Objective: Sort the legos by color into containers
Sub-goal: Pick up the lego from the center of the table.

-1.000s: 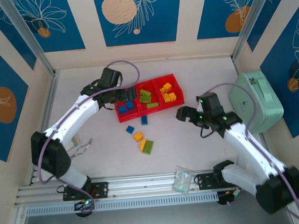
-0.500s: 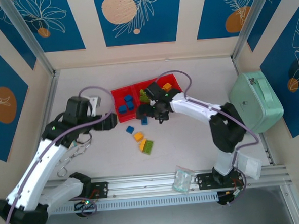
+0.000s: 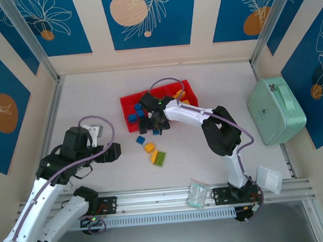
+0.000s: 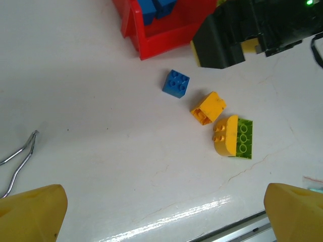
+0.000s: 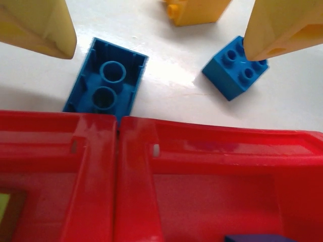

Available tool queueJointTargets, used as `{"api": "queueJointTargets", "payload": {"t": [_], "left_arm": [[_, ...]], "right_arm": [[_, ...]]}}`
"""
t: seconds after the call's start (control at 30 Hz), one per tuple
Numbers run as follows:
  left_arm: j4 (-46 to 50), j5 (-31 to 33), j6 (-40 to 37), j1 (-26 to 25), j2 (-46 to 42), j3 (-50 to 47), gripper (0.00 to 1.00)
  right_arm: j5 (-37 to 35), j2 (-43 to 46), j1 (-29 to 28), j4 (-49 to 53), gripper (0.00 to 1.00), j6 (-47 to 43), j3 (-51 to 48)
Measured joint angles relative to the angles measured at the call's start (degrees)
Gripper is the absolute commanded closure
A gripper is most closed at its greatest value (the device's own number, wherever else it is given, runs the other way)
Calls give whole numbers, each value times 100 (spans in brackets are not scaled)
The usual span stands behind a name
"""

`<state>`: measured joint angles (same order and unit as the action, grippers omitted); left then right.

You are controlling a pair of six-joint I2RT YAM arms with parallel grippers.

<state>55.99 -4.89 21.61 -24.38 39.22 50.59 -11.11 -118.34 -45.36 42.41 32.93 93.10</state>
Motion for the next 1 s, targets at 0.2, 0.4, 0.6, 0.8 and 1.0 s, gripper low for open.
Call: {"api": "queueJointTargets", "payload": {"t": [0.2, 0.4, 0.6, 0.8, 1.0], "left_arm": [[-24, 105, 61, 15, -55, -83, 1], [-39, 103, 59, 136, -79, -94, 0], [-72, 76, 59, 166, 83, -127, 0], [-101, 39, 59, 173, 227, -162, 1], [-103, 42, 61, 177, 221, -162, 1]], "right_arm": [[-310, -4, 0, 83, 22, -350, -116], [-398, -116, 0, 46, 26, -516, -232], [-466, -162, 0, -61, 38, -634, -260], [-710, -221, -9, -396, 47, -673, -485], [-938, -227, -111, -511, 45, -586, -514]]}}
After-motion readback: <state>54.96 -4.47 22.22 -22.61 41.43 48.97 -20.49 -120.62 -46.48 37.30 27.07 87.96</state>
